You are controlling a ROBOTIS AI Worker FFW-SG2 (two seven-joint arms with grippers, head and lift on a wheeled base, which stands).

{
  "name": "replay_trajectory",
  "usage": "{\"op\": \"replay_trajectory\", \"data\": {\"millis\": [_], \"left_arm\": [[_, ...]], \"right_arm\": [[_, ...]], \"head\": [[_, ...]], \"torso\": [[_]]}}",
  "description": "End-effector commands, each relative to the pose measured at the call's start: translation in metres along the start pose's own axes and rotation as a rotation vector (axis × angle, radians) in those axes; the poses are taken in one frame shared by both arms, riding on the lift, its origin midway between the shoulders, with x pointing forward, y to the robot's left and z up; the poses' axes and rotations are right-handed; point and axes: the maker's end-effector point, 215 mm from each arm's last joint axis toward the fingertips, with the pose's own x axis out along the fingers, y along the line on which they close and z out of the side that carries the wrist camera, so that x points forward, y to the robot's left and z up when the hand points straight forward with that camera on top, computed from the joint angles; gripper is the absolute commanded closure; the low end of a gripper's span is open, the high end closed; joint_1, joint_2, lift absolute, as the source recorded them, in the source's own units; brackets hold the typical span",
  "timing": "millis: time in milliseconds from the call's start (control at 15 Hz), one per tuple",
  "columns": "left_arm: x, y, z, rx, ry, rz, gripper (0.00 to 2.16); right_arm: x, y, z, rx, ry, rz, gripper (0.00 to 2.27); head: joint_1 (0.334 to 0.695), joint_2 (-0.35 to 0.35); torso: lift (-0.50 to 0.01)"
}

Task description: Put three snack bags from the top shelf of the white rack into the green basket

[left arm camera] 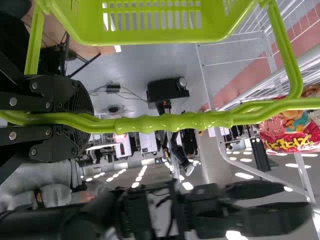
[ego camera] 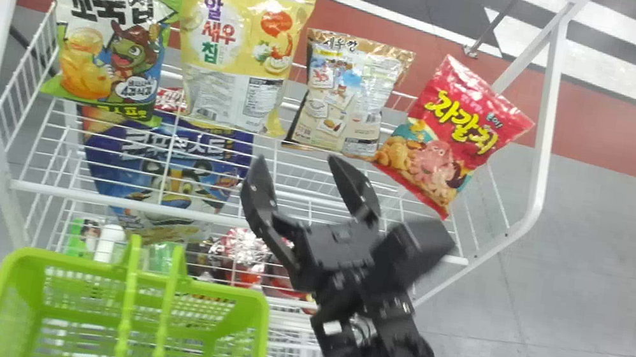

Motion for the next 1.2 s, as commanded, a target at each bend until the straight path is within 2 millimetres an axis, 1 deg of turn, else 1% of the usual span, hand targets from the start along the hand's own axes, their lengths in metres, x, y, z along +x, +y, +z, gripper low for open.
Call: {"op": "replay_trajectory", "data": {"millis": [0,67,133,200,267,333,400,467,533,600,667,800,933,1000,1067,1133], "left_arm": [[0.001,0.001,-0.003,-0.006,0.006,0.000,1.54],[0.002,0.002,-0.004,-0.009,0.011,0.000,1.54],[0.003,0.003,-0.005,-0.011,0.013,-0.001,1.54],[0.002,0.005,-0.005,-0.016,0.015,-0.001,1.54],[0.001,0.006,-0.005,-0.018,0.017,-0.004,1.54],[0.000,0.006,-0.004,-0.018,0.018,-0.009,1.54],[0.000,0.008,-0.002,-0.019,0.019,-0.008,1.54],[-0.001,0.010,0.000,-0.020,0.020,-0.008,1.54],[-0.002,0.009,0.001,-0.020,0.021,-0.013,1.54],[-0.002,0.009,0.001,-0.022,0.020,-0.018,1.54],[-0.003,0.008,0.001,-0.020,0.022,-0.019,1.54],[-0.005,0.010,0.006,-0.021,0.029,-0.024,1.54],[-0.003,0.010,0.009,-0.019,0.045,-0.028,1.54],[-0.003,0.010,0.011,-0.016,0.046,-0.029,1.54],[-0.003,0.010,0.011,-0.018,0.046,-0.032,1.54],[-0.003,0.010,0.011,-0.019,0.047,-0.030,1.54]], "right_arm": [[0.059,0.026,-0.007,-0.003,0.060,0.063,0.12],[0.083,0.037,-0.009,0.001,0.078,0.083,0.12],[0.102,0.044,-0.010,0.009,0.093,0.093,0.12],[0.124,0.054,-0.012,0.010,0.123,0.109,0.12],[0.139,0.066,-0.009,-0.002,0.125,0.132,0.12],[0.154,0.073,-0.009,-0.023,0.138,0.147,0.12],[0.170,0.074,-0.009,-0.057,0.156,0.150,0.12],[0.182,0.067,-0.013,-0.078,0.175,0.141,0.13],[0.190,0.063,-0.016,-0.089,0.187,0.141,0.13],[0.197,0.065,-0.024,-0.106,0.210,0.147,0.13],[0.203,0.063,-0.027,-0.109,0.221,0.149,0.13],[0.210,0.062,-0.023,-0.092,0.219,0.162,0.19],[0.210,0.066,-0.021,-0.080,0.215,0.178,0.22],[0.212,0.070,-0.015,-0.084,0.204,0.187,0.26],[0.215,0.073,-0.013,-0.090,0.209,0.208,0.48],[0.217,0.075,-0.015,-0.087,0.223,0.229,0.82]], "head": [[0.695,-0.210],[0.695,-0.175],[0.695,-0.148],[0.695,-0.088],[0.695,-0.062],[0.695,-0.042],[0.695,-0.021],[0.695,0.003],[0.695,0.020],[0.695,0.034],[0.695,0.036],[0.695,0.041],[0.695,0.045],[0.695,0.049],[0.695,0.050],[0.695,0.052]], "torso": [[0.000],[0.000],[0.000],[0.000],[0.000],[0.000],[0.000],[0.000],[0.000],[0.000],[0.000],[0.000],[0.000],[0.000],[0.000],[0.000]]}}
